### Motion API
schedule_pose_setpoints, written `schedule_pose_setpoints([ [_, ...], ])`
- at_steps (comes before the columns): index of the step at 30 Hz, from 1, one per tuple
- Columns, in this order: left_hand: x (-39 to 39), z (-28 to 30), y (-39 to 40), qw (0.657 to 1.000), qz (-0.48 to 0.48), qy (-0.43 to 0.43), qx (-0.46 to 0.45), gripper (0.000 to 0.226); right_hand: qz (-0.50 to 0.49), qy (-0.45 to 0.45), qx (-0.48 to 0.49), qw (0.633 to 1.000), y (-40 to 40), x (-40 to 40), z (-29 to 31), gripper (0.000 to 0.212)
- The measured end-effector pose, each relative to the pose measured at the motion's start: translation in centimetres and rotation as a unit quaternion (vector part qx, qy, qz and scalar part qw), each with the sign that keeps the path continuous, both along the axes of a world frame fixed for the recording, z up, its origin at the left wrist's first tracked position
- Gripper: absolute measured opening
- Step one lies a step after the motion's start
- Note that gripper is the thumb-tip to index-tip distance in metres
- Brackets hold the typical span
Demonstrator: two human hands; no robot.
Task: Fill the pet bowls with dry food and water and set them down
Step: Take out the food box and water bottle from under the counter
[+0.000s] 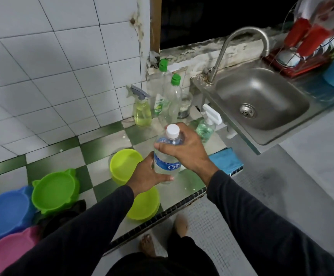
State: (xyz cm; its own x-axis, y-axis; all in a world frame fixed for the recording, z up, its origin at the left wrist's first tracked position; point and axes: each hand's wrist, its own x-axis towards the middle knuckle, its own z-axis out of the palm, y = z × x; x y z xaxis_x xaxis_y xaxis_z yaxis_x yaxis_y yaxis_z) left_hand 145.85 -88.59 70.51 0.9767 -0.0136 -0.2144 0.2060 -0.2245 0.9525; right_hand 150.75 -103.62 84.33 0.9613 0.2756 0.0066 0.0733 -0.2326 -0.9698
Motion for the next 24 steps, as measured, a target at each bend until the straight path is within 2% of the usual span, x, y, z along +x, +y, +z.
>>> schedule_pose_setpoints([
  [9, 1.2, -2.1, -0.2, 1.0, 0.019, 0.011, -0.002, 0.092, 0.013, -0.001, 0.015, 1.0, -0.4, 1.3, -2.6, 0.049],
  [24, 1.3, -2.7, 0.3, 1.0, 0.015, 0.016, 0.006, 0.084, 0.054, 0.008, -0.01, 0.998, -0.8, 2.3, -3.6, 0.056],
])
